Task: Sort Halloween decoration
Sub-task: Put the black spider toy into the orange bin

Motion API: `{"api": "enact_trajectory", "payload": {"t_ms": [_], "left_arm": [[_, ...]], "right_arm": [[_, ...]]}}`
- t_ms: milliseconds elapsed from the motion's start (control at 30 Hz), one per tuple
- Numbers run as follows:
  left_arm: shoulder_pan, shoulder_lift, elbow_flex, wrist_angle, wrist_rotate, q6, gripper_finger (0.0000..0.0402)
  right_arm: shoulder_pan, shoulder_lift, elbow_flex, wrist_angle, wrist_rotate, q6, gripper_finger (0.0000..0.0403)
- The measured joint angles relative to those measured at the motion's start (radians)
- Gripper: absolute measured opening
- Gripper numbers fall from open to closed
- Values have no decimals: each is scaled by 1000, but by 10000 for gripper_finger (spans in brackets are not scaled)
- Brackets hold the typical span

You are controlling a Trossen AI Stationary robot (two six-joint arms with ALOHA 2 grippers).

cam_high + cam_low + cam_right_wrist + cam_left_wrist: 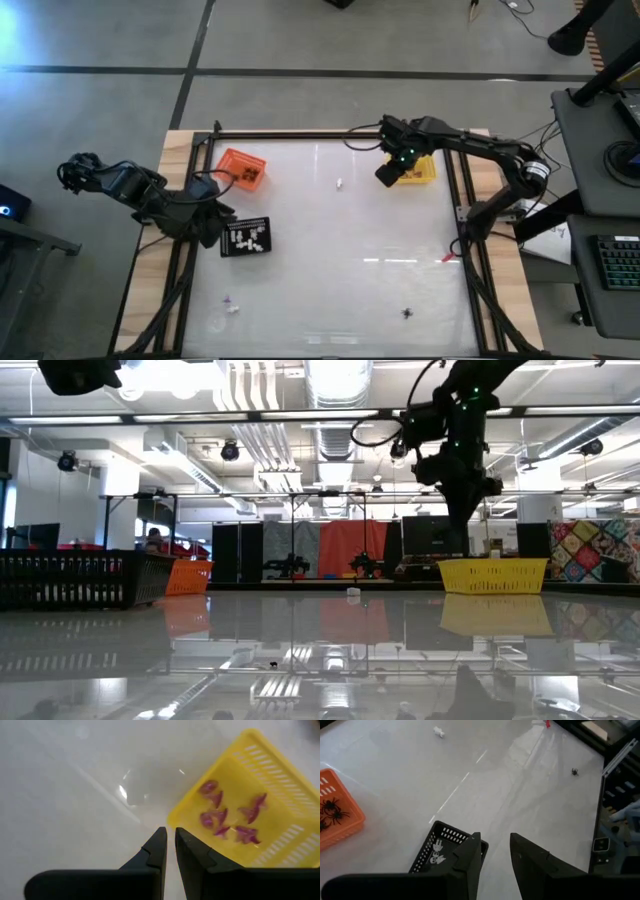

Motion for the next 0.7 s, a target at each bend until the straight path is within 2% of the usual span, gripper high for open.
{"api": "enact_trajectory", "payload": {"t_ms": [267, 700], "left_arm": [[0, 0, 0, -10, 52, 69, 87], [0, -5, 0, -10, 78, 113, 87]], "right_arm": [[65, -19, 0, 0, -3, 59, 34], [66, -12, 0, 7, -2, 59, 34]]}}
